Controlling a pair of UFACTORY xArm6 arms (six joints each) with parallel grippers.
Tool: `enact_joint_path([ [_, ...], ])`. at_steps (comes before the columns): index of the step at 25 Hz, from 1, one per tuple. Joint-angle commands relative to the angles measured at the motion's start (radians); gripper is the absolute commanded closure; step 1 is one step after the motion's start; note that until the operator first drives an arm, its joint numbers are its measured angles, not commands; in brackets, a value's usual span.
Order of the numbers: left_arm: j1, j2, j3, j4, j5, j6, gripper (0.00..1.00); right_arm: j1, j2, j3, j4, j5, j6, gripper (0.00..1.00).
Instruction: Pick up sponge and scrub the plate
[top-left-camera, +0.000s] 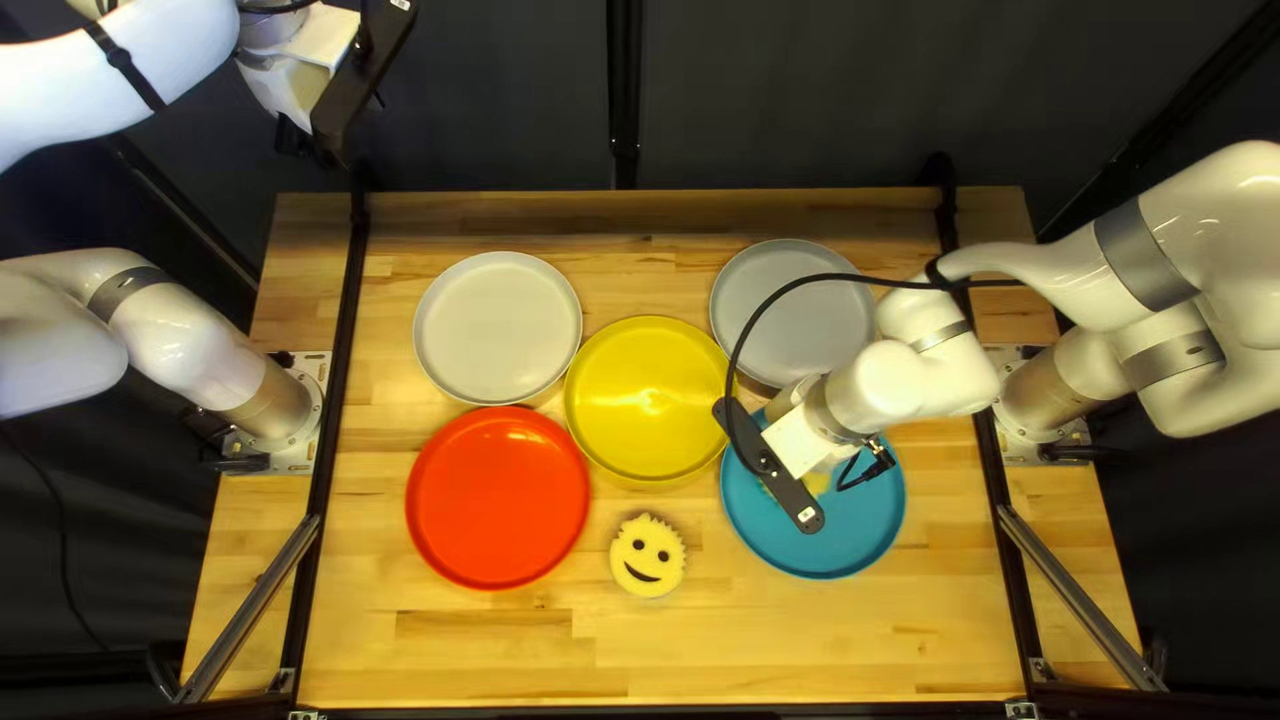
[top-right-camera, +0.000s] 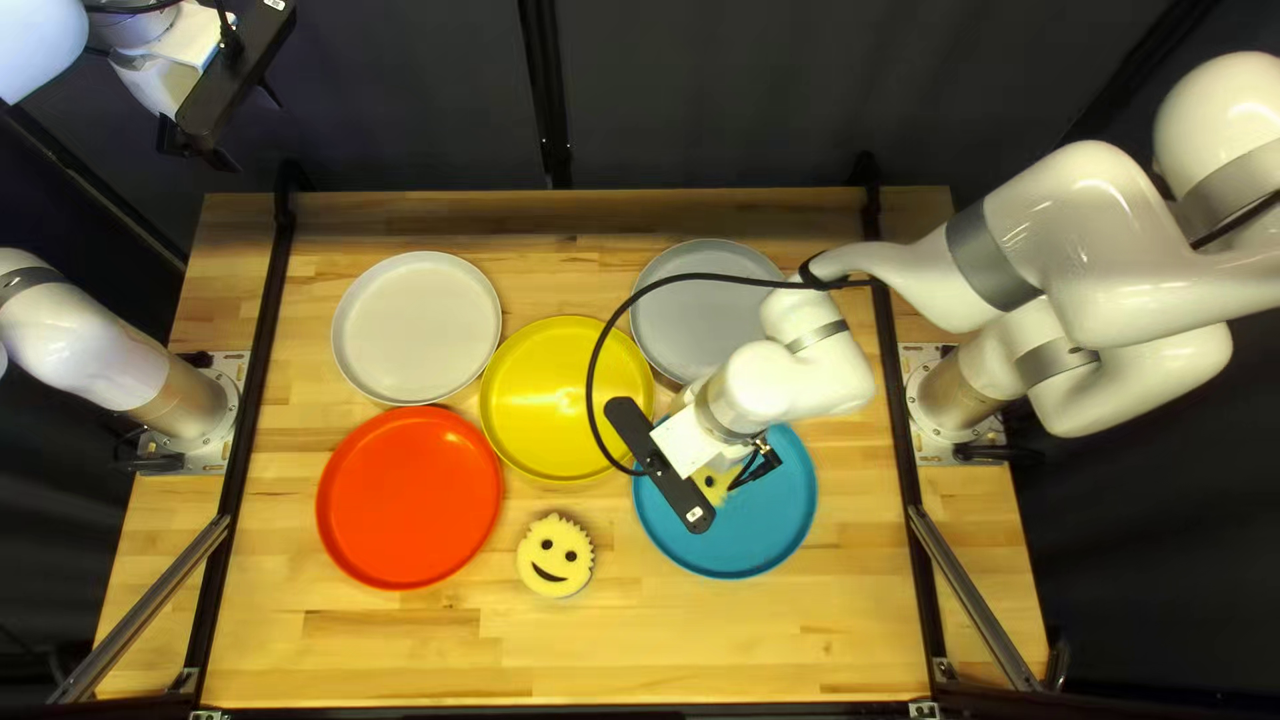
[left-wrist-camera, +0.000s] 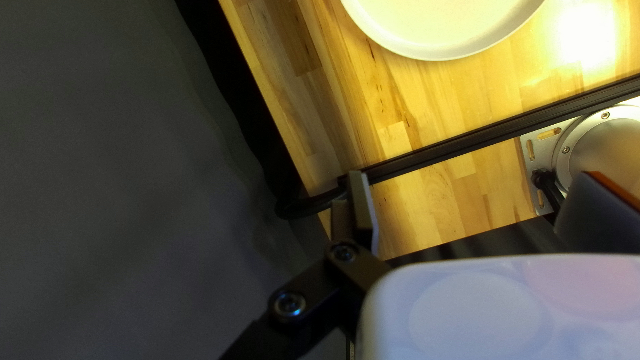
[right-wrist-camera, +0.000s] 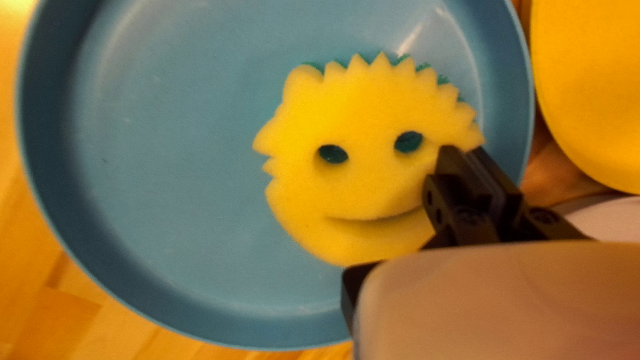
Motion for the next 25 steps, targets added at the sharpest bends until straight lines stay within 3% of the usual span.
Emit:
enact_joint_path([
  [1,0.000,0.000,0.000,0.000,0.000,0.000,0.00,0.018,0.026,-0.024,0.059,0.038,-0.002,1.00],
  [5,0.000,0.000,0.000,0.000,0.000,0.000,0.00,0.012,0.037,-0.033,0.091,0.052,-0.008,1.00],
  [16,0.000,0.000,0.000,0.000,0.000,0.000,0.00,-0.169,-0.072,0.086,0.265,0.045,-0.125,1.00],
  [25,0.000,0.000,0.000,0.000,0.000,0.000,0.00,-0.240,-0.192,0.098,0.263,0.087,-0.061,1.00],
])
